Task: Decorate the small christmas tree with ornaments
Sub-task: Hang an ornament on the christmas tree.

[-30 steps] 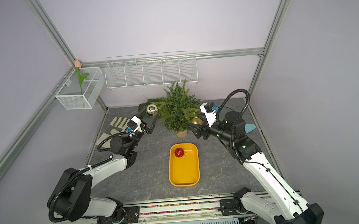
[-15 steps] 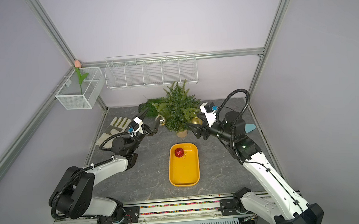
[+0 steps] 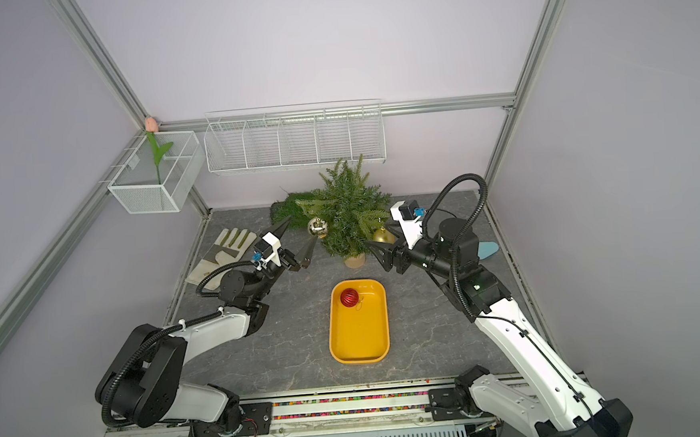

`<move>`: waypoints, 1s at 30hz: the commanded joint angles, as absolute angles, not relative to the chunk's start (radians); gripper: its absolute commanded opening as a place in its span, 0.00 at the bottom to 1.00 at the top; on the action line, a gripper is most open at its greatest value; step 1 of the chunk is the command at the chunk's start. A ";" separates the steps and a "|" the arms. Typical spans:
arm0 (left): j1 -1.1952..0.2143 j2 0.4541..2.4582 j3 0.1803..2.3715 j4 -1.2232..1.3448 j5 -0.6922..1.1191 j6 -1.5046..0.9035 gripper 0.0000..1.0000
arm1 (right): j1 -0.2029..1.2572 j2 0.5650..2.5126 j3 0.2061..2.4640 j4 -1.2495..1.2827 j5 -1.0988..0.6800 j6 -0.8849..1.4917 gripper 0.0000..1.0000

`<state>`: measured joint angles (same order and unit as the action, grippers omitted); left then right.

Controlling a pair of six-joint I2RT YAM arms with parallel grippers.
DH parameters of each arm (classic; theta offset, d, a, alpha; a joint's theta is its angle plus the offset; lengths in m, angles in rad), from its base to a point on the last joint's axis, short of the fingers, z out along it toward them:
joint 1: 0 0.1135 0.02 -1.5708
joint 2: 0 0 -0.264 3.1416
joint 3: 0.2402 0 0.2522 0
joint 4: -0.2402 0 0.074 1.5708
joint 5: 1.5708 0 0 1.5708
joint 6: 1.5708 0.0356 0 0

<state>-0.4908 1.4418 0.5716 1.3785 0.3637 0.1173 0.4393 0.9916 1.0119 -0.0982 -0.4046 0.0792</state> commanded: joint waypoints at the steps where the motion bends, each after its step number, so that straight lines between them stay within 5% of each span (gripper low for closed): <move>1: -0.486 1.383 0.539 1.416 0.365 0.089 0.84 | 0.454 0.988 1.041 -0.153 -0.374 0.088 0.75; 8: -0.486 1.220 0.470 1.300 0.303 0.029 0.85 | 0.546 0.986 1.054 -0.261 -0.295 0.106 0.73; 16: -0.486 0.902 0.642 0.454 0.198 0.010 0.87 | 0.749 0.972 0.901 -0.304 -0.115 0.217 0.68; 25: -0.487 0.777 0.847 -0.150 0.111 0.090 0.87 | 0.881 1.134 0.779 -0.219 0.036 -0.131 0.70; 30: -0.486 0.697 0.822 -0.195 0.089 0.156 0.87 | 0.882 1.330 0.822 -0.142 0.067 -0.160 0.68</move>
<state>-0.4908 0.7383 0.8276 -0.0757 0.1200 0.1013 0.8764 1.2659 0.8005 -0.2321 0.0265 -0.0887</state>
